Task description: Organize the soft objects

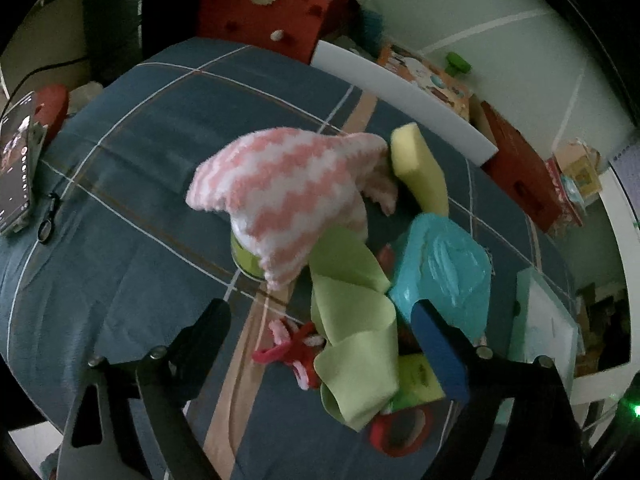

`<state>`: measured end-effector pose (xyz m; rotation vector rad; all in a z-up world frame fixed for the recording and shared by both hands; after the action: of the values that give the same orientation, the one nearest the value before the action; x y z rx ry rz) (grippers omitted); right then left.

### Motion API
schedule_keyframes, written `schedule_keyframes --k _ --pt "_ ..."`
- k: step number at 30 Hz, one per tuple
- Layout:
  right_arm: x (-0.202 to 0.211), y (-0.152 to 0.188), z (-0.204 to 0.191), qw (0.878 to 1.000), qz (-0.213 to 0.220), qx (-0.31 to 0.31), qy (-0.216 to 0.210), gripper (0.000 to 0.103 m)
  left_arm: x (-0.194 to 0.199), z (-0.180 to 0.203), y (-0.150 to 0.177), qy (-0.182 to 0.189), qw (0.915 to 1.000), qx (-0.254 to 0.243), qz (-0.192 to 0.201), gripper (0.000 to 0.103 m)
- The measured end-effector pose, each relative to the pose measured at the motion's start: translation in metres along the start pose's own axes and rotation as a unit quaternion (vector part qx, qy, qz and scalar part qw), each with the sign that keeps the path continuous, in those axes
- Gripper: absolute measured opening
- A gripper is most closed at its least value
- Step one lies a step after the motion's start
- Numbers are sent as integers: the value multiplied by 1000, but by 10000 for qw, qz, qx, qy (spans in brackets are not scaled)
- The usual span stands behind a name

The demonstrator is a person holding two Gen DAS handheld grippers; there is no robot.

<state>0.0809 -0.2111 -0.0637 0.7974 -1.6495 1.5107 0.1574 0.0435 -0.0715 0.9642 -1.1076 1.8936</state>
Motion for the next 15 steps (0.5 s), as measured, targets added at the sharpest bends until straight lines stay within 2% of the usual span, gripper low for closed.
schedule_keyframes --k 5,11,15 --pt "0 3 2 10000 -12 -39 -28 53 -10 11 17 227 9989 -250 -331 92" --pt "-4 7 2 9999 -75 -56 -57 53 -23 24 28 -2 9969 -692 -373 89" --pt "-5 8 0 9999 -103 -27 -101 53 -38 35 34 -129 9941 -962 -480 65"
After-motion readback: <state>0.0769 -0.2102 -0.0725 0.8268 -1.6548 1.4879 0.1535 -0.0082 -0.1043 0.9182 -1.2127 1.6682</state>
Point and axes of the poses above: each gripper's, at about its wrist camera, not at the fingertips, and x roughly against the way its jaws point, z to its right, y to its underside, the point moved 8 cm from there along -x, roughly the way its jaws point, and after that the axes turned 7 degrees about x, right-handed, at the moved point
